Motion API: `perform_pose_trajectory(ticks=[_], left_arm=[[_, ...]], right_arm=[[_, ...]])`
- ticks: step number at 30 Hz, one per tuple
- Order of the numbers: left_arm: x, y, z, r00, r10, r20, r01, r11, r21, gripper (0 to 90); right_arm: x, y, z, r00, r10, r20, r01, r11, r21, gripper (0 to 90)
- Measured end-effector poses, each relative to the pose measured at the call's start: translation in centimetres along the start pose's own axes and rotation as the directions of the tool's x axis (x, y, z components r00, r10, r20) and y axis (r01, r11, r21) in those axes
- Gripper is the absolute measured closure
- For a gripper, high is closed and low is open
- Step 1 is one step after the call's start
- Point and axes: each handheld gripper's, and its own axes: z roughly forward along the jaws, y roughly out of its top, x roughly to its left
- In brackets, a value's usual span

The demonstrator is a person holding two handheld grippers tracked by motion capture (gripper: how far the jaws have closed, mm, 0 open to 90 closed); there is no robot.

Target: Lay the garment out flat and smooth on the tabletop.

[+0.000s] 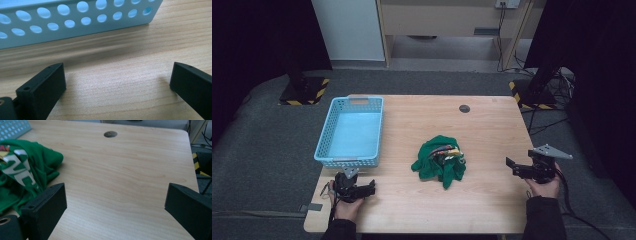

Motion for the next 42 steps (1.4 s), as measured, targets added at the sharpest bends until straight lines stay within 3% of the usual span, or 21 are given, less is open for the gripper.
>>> perform_pose_trajectory(ticks=[6, 9, 24, 42], left_arm=[[-0.3, 0.1, 0.1, 0.9999, 0.01, 0.009, -0.01, 0.9999, 0.0, 0.0], [-0.3, 0.1, 0.1, 0.9999, 0.012, 0.012, -0.012, 0.9999, 0.001, 0.0], [-0.4, 0.0, 0.0, 0.9995, 0.022, 0.02, -0.022, 0.9997, 0.001, 0.0], [-0.4, 0.0, 0.0, 0.9995, 0.023, 0.02, -0.023, 0.9997, 0.001, 0.0]], right_arm=[[0.5, 1.4, 0.5, 0.9998, -0.01, -0.018, 0.01, 1.0, -0.025, 3.8], [1.2, 2.0, 0.6, 0.999, -0.042, -0.012, 0.042, 0.999, -0.028, 4.2], [2.3, 3.7, 0.9, 0.9982, -0.023, -0.055, 0.021, 0.999, -0.041, 5.8], [4.2, 7.3, 1.1, 0.9926, -0.06, -0.105, 0.052, 0.996, -0.078, 8.0]])
